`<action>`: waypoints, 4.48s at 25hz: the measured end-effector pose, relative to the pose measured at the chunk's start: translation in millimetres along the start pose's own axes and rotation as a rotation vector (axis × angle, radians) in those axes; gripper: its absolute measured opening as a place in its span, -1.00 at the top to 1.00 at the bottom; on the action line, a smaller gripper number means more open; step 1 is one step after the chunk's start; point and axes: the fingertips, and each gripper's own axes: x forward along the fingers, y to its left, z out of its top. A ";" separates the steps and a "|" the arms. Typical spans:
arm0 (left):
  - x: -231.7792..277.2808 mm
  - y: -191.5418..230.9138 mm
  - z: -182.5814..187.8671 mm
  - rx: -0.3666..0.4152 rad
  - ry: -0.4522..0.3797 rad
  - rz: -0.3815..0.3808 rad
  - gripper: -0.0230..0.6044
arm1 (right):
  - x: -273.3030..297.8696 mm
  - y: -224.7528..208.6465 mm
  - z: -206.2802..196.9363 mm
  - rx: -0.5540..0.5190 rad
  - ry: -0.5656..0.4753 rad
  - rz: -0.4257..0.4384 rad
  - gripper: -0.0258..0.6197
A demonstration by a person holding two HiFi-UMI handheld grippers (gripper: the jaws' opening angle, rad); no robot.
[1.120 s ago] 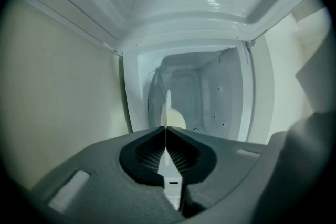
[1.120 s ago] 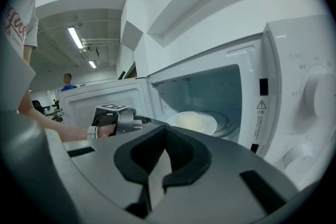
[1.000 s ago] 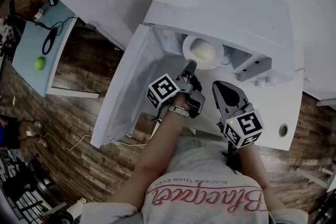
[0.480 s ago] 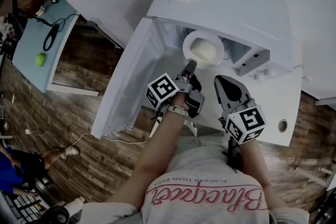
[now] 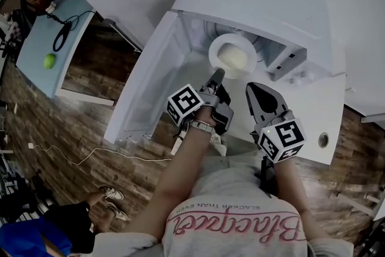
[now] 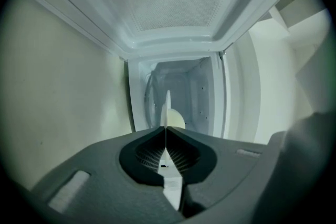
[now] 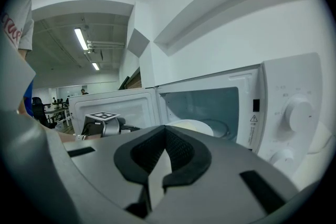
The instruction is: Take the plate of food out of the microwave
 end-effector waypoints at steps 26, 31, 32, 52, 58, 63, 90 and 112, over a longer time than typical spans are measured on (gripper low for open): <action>-39.9 -9.3 -20.7 -0.017 -0.070 -0.016 0.88 | -40.1 16.9 10.7 -0.025 -0.050 0.035 0.90; -59.3 -14.9 -30.2 -0.026 -0.097 -0.014 0.89 | -57.9 24.8 16.2 -0.027 -0.057 0.051 0.90; -63.2 -15.9 -31.6 -0.026 -0.102 -0.015 0.88 | -60.9 26.4 16.9 -0.027 -0.058 0.054 0.90; -118.7 -39.0 -53.4 -0.031 -0.173 -0.010 0.88 | -97.1 42.3 31.4 -0.048 -0.061 0.113 0.90; -125.5 -50.3 -53.6 -0.028 -0.170 -0.004 0.88 | -97.6 38.0 41.5 -0.057 -0.074 0.114 0.90; -134.2 -63.0 -52.3 -0.033 -0.172 -0.003 0.88 | -99.8 37.8 47.1 -0.062 -0.088 0.106 0.90; -109.8 -144.5 -41.7 -0.032 -0.139 -0.105 0.88 | -95.2 23.5 96.8 -0.104 -0.180 0.079 0.90; -49.2 -188.7 -45.8 0.005 -0.006 -0.201 0.88 | -99.2 -22.6 128.7 -0.106 -0.255 -0.113 0.90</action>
